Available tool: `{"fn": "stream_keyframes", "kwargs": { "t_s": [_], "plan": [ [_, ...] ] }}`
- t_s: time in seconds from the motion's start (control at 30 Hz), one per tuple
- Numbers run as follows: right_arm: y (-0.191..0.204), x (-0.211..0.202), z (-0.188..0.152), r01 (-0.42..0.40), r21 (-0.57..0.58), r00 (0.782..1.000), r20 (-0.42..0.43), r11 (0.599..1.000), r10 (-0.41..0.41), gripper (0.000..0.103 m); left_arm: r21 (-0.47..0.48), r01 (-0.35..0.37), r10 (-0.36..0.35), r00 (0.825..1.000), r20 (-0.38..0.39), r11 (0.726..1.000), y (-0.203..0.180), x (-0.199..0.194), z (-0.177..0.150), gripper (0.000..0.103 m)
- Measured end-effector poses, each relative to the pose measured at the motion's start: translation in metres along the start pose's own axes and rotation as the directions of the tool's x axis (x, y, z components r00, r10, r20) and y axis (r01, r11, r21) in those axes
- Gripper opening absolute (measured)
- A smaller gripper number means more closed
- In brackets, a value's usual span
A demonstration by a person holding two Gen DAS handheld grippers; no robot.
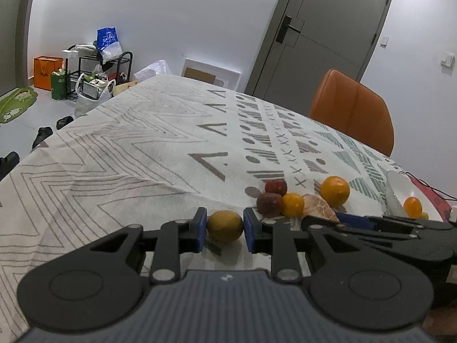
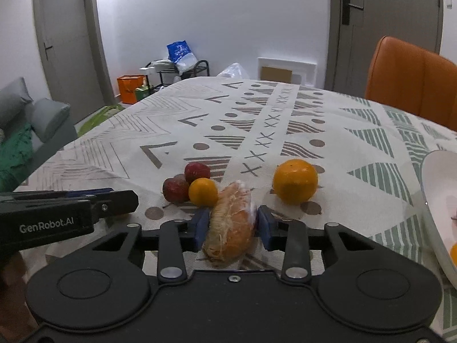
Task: Organize fruits
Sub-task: 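Grasp the plastic-wrapped bread roll with the right gripper while the left gripper lifts the plum, then carry the bread roll and plum over the plate and open the right gripper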
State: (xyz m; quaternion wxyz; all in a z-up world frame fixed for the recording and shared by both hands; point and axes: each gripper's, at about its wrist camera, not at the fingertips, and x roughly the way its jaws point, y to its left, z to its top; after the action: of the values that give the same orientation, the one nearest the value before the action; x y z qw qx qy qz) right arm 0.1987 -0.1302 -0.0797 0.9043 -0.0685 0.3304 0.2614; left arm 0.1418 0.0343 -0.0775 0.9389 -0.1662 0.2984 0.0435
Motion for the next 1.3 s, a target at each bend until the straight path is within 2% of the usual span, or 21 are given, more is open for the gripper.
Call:
{"fn": "stream_keyframes", "kwargs": {
  "t_s": [0.13, 0.33, 0.77, 1.3],
  "plan": [
    [-0.007, -0.007, 0.001, -0.028, 0.027, 1.0, -0.005, 0.999, 0.028, 0.033, 0.007, 0.004, -0.004, 1.0, 0.013, 1.0, -0.005, -0.005, 0.005, 0.026],
    [-0.014, -0.029, 0.003, -0.013, 0.06, 0.999, 0.043, 0.998, 0.011, 0.033, 0.02, 0.031, -0.031, 0.999, 0.03, 0.999, -0.015, -0.016, 0.014, 0.026],
    [-0.06, -0.072, 0.002, 0.066, 0.149, 0.987, 0.137, 0.987, -0.087, 0.033, 0.103, 0.089, -0.092, 0.995, 0.031, 0.991, -0.06, -0.011, 0.017, 0.026],
    [-0.111, -0.081, -0.009, 0.14, 0.253, 0.968, 0.168, 0.957, -0.186, 0.033, 0.184, 0.118, -0.124, 0.992, 0.024, 0.976, -0.098, 0.0, 0.022, 0.026]
  ]
}}
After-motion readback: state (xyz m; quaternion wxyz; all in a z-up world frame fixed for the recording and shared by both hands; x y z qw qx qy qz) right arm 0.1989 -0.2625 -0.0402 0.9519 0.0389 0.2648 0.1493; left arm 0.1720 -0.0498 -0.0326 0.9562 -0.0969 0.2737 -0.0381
